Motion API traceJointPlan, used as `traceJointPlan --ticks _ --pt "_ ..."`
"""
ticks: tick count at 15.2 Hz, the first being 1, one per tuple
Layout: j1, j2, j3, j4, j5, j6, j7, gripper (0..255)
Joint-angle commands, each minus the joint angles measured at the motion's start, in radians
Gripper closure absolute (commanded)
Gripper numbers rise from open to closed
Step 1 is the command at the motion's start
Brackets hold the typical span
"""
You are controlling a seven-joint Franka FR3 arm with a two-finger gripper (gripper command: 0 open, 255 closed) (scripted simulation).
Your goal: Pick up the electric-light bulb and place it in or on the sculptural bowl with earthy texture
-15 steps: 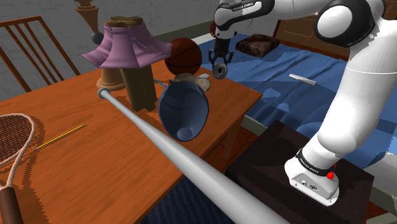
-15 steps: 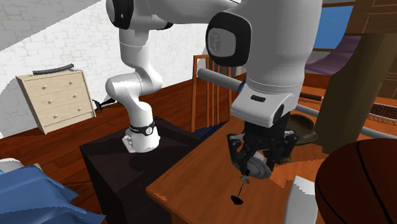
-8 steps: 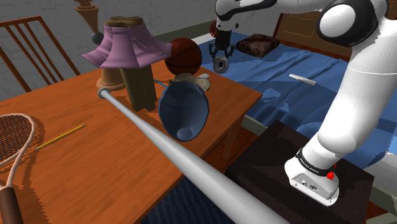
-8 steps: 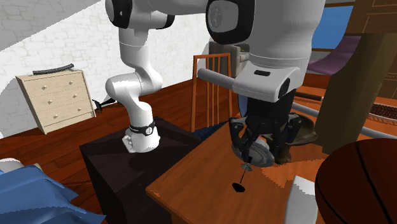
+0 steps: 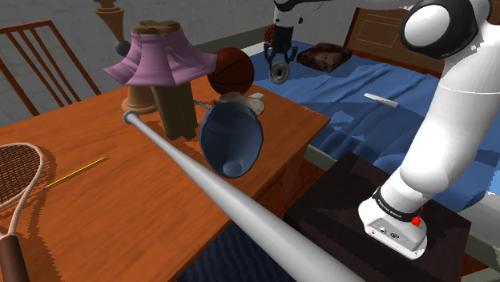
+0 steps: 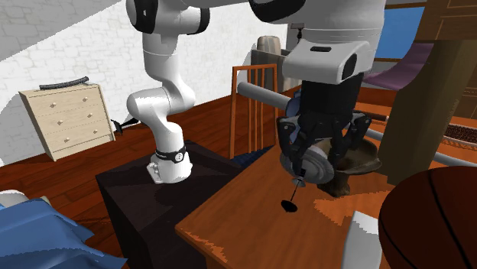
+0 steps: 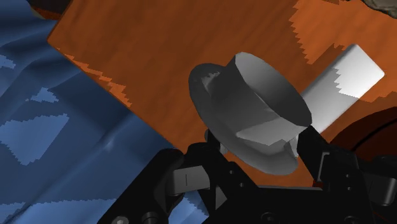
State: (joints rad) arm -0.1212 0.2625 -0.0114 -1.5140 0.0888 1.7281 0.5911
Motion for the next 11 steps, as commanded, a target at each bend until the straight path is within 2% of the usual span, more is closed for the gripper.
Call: traceJointPlan --ticks 1,11 --pt "-0.001 0.001 0.000 0.030 -0.001 -0.029 0.002 255" --pt "-0.003 0.022 0.000 0.196 -0.001 -0.173 0.012 255"
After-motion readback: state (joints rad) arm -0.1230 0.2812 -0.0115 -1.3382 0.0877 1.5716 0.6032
